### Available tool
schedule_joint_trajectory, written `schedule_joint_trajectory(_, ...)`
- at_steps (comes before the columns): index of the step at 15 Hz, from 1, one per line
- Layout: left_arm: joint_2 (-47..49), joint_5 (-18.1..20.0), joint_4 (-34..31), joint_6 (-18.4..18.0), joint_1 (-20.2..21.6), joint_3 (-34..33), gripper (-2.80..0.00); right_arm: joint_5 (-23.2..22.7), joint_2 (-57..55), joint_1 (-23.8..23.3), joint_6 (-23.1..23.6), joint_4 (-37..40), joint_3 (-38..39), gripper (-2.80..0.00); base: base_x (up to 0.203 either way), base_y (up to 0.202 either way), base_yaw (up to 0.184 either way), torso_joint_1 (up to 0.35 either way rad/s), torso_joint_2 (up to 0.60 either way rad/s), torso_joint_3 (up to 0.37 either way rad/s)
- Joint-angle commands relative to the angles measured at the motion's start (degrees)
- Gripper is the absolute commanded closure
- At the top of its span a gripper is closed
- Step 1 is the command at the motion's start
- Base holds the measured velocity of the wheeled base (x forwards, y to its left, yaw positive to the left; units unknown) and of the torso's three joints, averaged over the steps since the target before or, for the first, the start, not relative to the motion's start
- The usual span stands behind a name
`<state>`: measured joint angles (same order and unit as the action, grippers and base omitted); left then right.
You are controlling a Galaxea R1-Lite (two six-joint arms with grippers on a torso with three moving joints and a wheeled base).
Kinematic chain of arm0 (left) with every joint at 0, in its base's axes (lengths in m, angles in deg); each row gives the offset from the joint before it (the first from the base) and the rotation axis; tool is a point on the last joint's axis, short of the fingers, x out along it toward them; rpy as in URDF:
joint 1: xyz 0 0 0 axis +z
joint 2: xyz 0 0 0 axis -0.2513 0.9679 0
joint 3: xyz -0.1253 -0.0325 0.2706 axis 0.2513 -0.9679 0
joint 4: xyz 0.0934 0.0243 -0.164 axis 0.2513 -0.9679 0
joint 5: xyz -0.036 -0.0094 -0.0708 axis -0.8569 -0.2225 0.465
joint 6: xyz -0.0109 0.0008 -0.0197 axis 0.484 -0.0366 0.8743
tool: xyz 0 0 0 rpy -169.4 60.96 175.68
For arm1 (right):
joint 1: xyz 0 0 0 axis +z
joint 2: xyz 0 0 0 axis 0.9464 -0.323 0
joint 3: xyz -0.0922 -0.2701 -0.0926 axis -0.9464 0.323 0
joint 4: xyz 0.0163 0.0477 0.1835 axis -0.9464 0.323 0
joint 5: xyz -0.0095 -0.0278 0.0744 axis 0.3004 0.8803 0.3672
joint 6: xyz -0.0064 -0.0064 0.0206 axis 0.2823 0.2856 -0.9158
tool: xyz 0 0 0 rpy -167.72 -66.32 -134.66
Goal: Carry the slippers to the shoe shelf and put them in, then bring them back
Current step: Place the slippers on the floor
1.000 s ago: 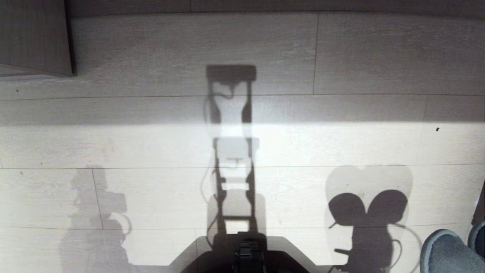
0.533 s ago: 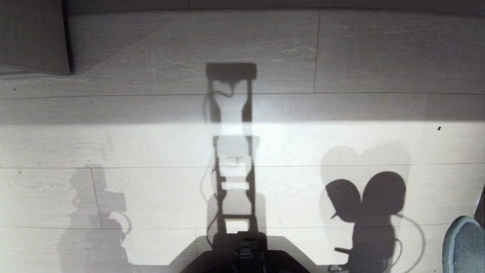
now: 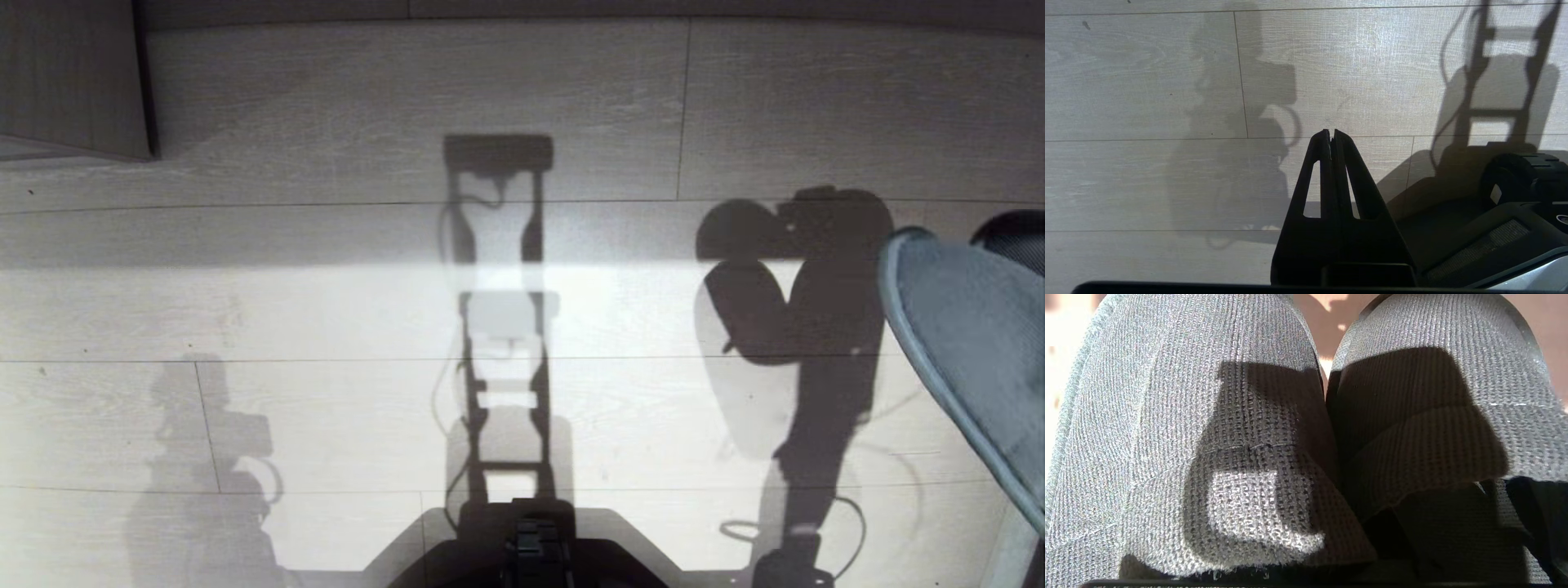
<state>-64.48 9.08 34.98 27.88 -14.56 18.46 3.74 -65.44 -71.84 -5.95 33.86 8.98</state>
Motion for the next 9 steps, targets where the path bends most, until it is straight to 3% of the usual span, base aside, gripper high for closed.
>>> schedule_joint_trajectory(1, 0.05, 0.04, 0.02, -0.02, 0.0, 0.0, 0.0, 0.23, -20.15, -0.02, 0.03, -12.26, -4.49, 0.0, 0.0, 0.0, 0.0, 0.0, 0.0, 0.0)
schedule_joint_trajectory(6, 0.05, 0.04, 0.02, -0.02, 0.0, 0.0, 0.0, 1.97, -41.92, 0.06, 0.02, -37.27, -17.94, 0.0, 0.0, 0.0, 0.0, 0.0, 0.0, 0.0)
schedule_joint_trajectory(9, 0.05, 0.04, 0.02, -0.02, 0.0, 0.0, 0.0, 2.54, -48.55, 0.15, -0.94, -46.23, -24.26, 0.0, 0.0, 0.0, 0.0, 0.0, 0.0, 0.0)
